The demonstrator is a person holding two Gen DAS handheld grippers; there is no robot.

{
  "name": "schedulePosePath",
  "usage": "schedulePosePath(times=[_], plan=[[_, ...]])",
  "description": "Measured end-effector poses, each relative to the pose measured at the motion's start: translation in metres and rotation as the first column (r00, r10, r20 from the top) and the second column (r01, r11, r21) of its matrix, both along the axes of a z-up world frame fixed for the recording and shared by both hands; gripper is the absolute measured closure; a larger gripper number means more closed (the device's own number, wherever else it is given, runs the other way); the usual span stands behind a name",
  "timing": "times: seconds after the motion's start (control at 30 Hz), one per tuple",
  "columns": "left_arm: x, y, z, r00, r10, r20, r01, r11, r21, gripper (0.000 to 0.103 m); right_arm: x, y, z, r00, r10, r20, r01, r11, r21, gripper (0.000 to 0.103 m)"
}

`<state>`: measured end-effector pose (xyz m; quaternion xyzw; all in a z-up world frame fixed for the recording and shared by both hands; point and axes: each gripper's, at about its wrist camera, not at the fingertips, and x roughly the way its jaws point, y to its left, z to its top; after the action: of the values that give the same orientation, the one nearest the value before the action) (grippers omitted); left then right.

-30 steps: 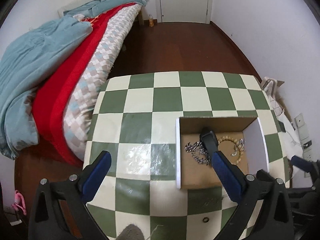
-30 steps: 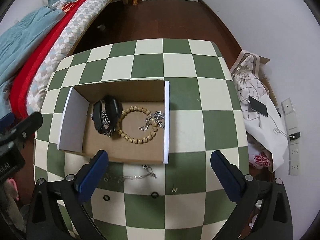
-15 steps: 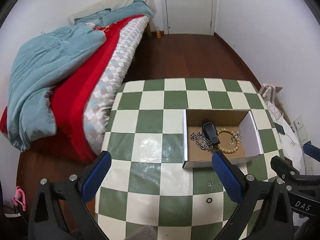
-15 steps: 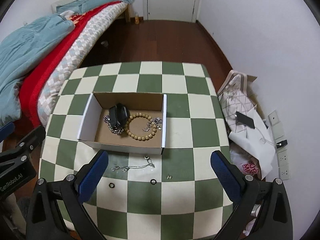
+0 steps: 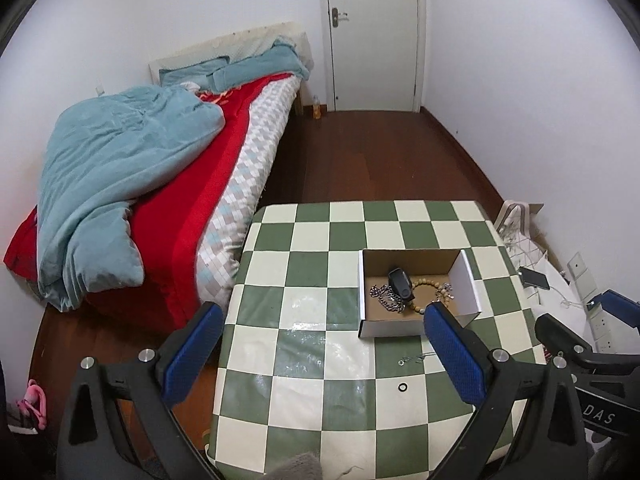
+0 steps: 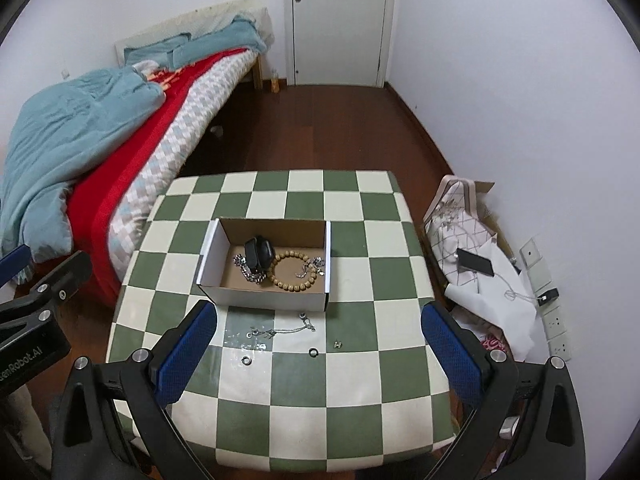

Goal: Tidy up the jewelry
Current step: 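Withdraw both tools from the box, then pick up the small black ring with the right tool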

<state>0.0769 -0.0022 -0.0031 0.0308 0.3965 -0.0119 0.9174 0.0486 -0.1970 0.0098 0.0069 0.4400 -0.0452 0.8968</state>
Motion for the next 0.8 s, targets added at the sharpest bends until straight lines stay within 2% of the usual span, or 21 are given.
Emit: schedulePosePath(times=[0.17, 0.3, 0.33, 0.4, 0.47, 0.5, 0.6, 0.8], plan=[[-0.016, 0.003, 0.005, 1.000, 0.017, 0.020, -0.017, 1.000, -0.022, 0.001, -0.019, -0.002, 0.008, 1.000, 0.001, 0.019, -0.002, 0.999, 0.039, 0.000], [-0.022, 0.004, -0.008, 0.997, 0.060, 0.048, -0.061, 0.998, 0.011, 0.000, -0.024, -0.013, -0.016, 0.999, -0.032, -0.017, 0.033, 0.998, 0.061, 0.000], [-0.021, 0.003, -0.015, 0.997, 0.068, 0.046, -0.070, 0.997, 0.031, 0.000, -0.024, -0.018, -0.031, 0.998, -0.047, -0.038, 0.049, 0.997, 0.063, 0.000], [-0.018, 0.002, -0.033, 0.996, 0.087, 0.033, -0.089, 0.993, 0.073, 0.000, -0.023, -0.025, -0.054, 0.995, -0.063, -0.071, 0.068, 0.995, 0.076, 0.007], [-0.016, 0.000, -0.050, 0.995, 0.101, 0.011, -0.101, 0.988, 0.116, 0.000, -0.020, -0.034, -0.087, 0.989, -0.071, -0.127, 0.085, 0.991, 0.102, 0.038], [-0.015, -0.002, -0.061, 0.995, 0.104, -0.006, -0.103, 0.986, 0.133, 0.000, -0.018, -0.036, -0.101, 0.987, -0.072, -0.145, 0.089, 0.989, 0.116, 0.042], [-0.008, -0.005, -0.094, 0.990, 0.129, -0.055, -0.117, 0.976, 0.181, 0.000, -0.011, -0.045, -0.145, 0.982, -0.069, -0.175, 0.101, 0.978, 0.183, 0.046], [0.005, -0.010, -0.149, 0.973, 0.172, -0.153, -0.132, 0.961, 0.241, 0.000, 0.012, -0.034, -0.206, 0.981, -0.049, -0.186, 0.083, 0.981, 0.177, 0.046]])
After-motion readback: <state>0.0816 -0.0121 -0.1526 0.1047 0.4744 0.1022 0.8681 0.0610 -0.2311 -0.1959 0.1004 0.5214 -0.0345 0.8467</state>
